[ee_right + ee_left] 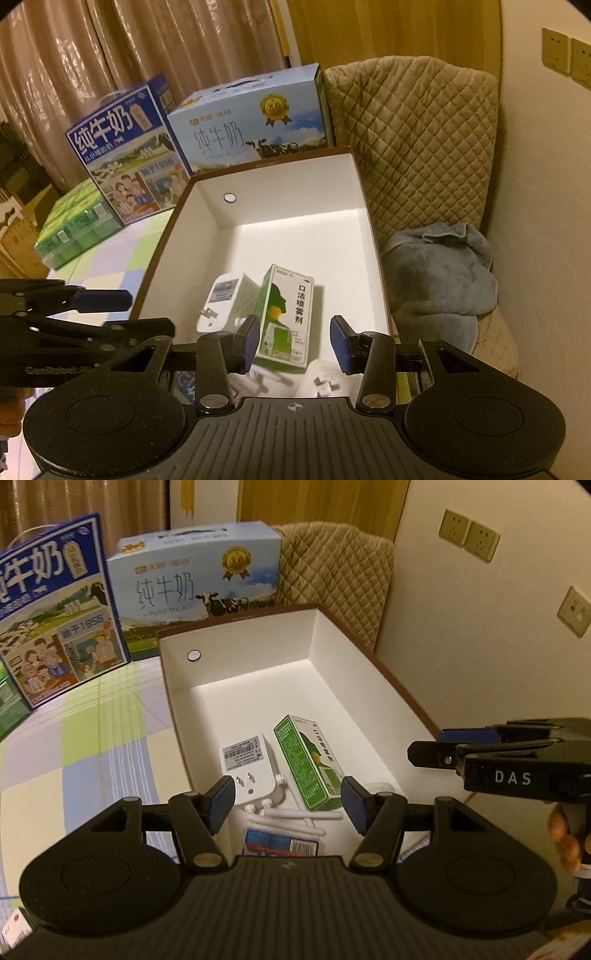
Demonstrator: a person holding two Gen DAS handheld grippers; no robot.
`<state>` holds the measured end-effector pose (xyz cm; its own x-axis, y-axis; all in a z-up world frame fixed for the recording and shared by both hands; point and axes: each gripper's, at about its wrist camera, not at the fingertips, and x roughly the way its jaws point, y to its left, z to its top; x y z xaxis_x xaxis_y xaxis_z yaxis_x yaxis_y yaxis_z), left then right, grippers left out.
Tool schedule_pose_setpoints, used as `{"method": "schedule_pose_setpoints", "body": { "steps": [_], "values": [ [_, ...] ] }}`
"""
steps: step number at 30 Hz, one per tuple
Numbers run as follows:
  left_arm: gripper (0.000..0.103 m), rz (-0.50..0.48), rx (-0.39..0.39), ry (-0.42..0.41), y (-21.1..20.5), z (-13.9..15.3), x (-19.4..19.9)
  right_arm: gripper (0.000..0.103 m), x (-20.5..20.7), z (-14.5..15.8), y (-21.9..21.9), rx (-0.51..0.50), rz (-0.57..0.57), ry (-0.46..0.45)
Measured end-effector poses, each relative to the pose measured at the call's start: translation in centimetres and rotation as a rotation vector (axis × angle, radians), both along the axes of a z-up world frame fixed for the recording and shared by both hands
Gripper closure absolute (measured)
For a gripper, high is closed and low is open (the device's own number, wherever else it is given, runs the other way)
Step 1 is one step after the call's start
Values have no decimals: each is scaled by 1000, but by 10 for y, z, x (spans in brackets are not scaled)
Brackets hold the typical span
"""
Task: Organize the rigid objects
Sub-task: 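Withdraw both grippers from the box back over the table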
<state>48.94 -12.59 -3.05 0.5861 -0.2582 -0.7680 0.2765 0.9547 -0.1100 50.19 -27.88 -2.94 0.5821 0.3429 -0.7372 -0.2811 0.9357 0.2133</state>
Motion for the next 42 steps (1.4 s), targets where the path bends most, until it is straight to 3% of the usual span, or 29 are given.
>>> {"method": "schedule_pose_setpoints", "body": {
  "steps": [18, 31, 42],
  "values": [
    [41, 75, -102, -47, 66, 33, -108, 64, -95, 13, 25, 57, 27, 15],
    [41, 155, -91, 11, 138, 18, -180, 64, -148, -12, 93, 45, 134, 100],
    [41, 245, -83, 60, 199, 5, -217, 64, -172, -33, 154, 40, 222, 154]
  ]
}}
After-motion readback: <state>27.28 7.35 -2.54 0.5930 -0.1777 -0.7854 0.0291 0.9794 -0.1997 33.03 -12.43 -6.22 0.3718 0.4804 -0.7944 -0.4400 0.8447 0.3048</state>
